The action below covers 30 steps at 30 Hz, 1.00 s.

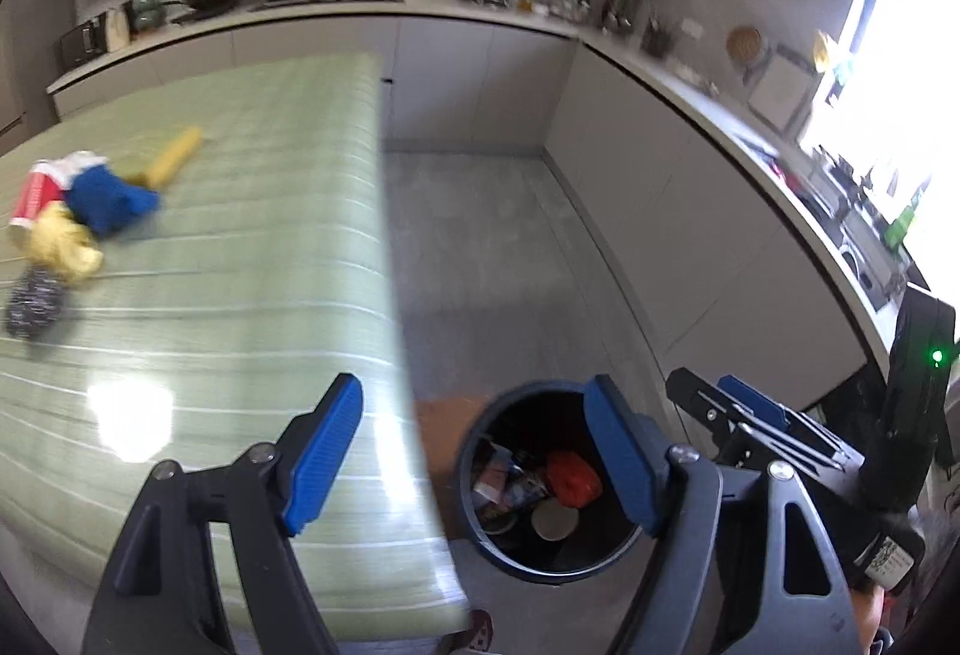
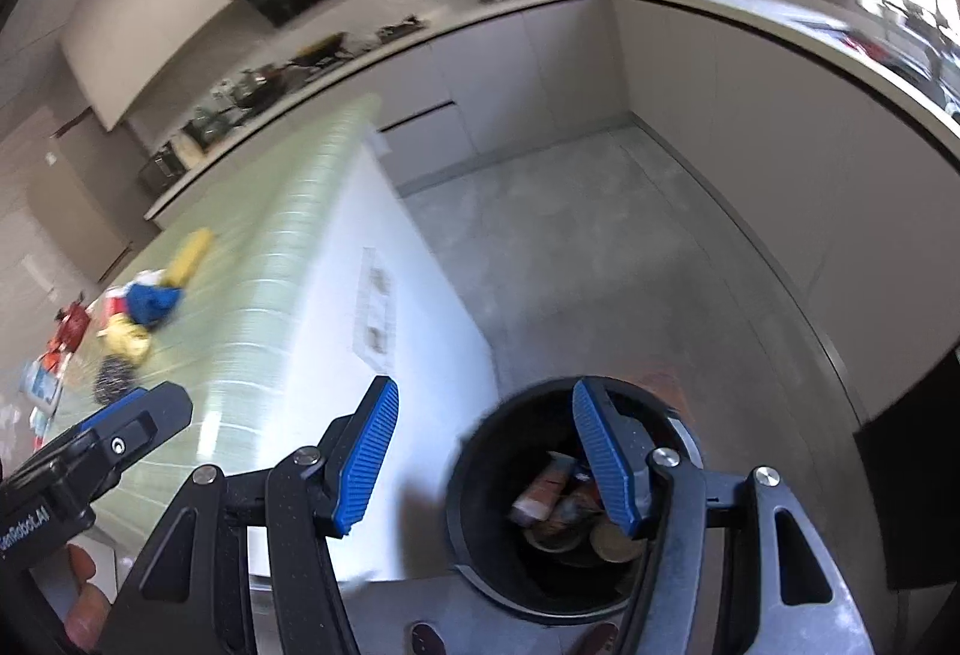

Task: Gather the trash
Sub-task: 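Move both open tools back toward the remaining trash on the table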

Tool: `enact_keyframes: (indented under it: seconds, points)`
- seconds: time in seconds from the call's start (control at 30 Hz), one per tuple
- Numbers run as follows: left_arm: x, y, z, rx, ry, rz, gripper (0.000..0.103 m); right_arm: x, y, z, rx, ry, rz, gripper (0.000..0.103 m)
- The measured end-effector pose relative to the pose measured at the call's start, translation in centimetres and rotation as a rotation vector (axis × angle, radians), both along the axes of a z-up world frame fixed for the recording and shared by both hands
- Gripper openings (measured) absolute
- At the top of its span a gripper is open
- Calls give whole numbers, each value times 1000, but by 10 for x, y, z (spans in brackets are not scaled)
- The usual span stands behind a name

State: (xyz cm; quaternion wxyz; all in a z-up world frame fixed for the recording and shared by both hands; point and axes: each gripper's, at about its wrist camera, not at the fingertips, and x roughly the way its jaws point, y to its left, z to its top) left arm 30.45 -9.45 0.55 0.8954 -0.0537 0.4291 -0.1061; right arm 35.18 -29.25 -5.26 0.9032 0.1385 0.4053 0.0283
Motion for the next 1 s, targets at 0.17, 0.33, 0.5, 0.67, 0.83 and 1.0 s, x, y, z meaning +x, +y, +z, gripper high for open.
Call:
enact_keyframes:
  seconds: [0.17,0.33,0.5,0.67,0.83,1.0]
  points:
    - [1,77,2,-1,-6,97,78,5,71,22,-2,-33,71,63]
    - [-4,154,-4,17,-9,194,78,10,145,31,-11,-50,132,63]
    - [-5,227,-3,21,-11,267,78,13,215,34,-13,-62,171,63]
    - [-5,285,-6,31,-10,293,78,15,277,32,2,-65,195,63]
    - [-7,327,-5,34,-17,322,78,16,330,29,5,-60,232,63]
    - [-3,360,-7,19,-11,366,78,23,358,34,-13,-57,275,63]
